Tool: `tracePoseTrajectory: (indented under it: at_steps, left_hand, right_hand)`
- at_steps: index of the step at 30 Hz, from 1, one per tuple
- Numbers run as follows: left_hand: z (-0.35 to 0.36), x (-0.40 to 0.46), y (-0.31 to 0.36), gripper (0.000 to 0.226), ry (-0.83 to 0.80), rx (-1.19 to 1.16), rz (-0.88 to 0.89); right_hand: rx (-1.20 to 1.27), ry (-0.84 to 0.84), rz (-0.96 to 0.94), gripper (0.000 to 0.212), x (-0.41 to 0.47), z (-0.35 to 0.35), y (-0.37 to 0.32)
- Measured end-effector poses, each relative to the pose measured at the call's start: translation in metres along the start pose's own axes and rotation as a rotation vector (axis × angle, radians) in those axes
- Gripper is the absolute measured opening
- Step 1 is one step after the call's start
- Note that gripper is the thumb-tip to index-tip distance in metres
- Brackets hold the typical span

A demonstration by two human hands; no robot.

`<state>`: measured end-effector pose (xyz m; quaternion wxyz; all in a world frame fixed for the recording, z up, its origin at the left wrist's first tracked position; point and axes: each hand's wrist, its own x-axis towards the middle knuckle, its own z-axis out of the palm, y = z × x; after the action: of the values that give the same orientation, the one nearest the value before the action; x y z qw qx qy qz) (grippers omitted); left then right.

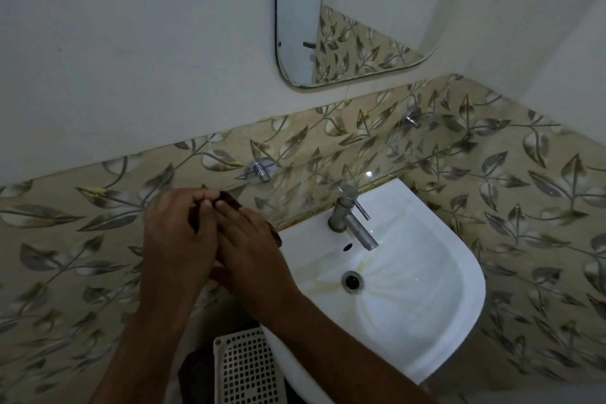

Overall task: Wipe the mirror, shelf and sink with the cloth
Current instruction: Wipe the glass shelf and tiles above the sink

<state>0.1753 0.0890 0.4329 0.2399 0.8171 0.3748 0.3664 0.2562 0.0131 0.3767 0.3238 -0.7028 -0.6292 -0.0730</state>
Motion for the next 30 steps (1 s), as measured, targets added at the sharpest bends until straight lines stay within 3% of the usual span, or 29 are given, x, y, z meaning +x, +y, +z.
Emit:
tracePoseTrajectory:
  at_steps: [4, 6, 9, 12, 15, 16, 19, 21, 23, 25, 30]
  left_hand:
    - [-0.002, 0.001, -0.003, 0.019, -0.016, -0.019, 0.024]
    - [-0.001, -0.001, -0.004, 0.018, -0.033, -0.026, 0.042]
    - [0.003, -0.005, -0.003, 0.017, -0.069, -0.028, 0.037]
    - [0.006, -0.009, 0.0, 0.016, -0.109, -0.053, 0.031]
    - [0.006, -0.012, 0.001, 0.018, -0.135, -0.062, 0.064]
    - [0.006, -0.012, 0.0, 0.019, -0.142, -0.061, 0.063]
    - [0.005, -0.011, -0.002, 0.022, -0.144, -0.05, 0.056]
    - [0.005, -0.012, -0.001, 0.021, -0.146, -0.042, 0.062]
    - [0.006, -0.012, 0.0, 0.017, -0.142, -0.021, 0.081]
    - [0.006, -0.013, 0.0, 0.013, -0.139, 0.012, 0.11]
    - [0.005, -0.016, 0.003, 0.016, -0.157, -0.025, 0.124]
  right_hand:
    - [0.073, 0.075, -0.018, 0.043, -0.013, -0.005, 0.002]
    - [0.108, 0.138, -0.022, 0.042, -0.026, -0.008, 0.0]
    - [0.347, 0.247, 0.093, 0.04, -0.053, -0.004, -0.014]
    - [0.672, 0.426, 0.394, 0.072, -0.07, 0.001, -0.041]
    - [1.008, 0.549, 0.772, 0.053, -0.078, 0.003, -0.059]
    - [1.083, 0.526, 0.893, 0.047, -0.078, 0.001, -0.061]
    - [1.485, 0.444, 1.174, 0.058, -0.065, -0.003, -0.055]
    - [1.832, 0.425, 1.337, 0.045, -0.046, -0.009, -0.044]
    - [2.118, 0.422, 1.341, 0.053, -0.028, -0.017, -0.027]
    - [2.305, 0.455, 1.221, 0.067, -0.015, -0.023, -0.009]
    - [2.336, 0.62, 1.185, 0.074, -0.003, -0.04, 0.031]
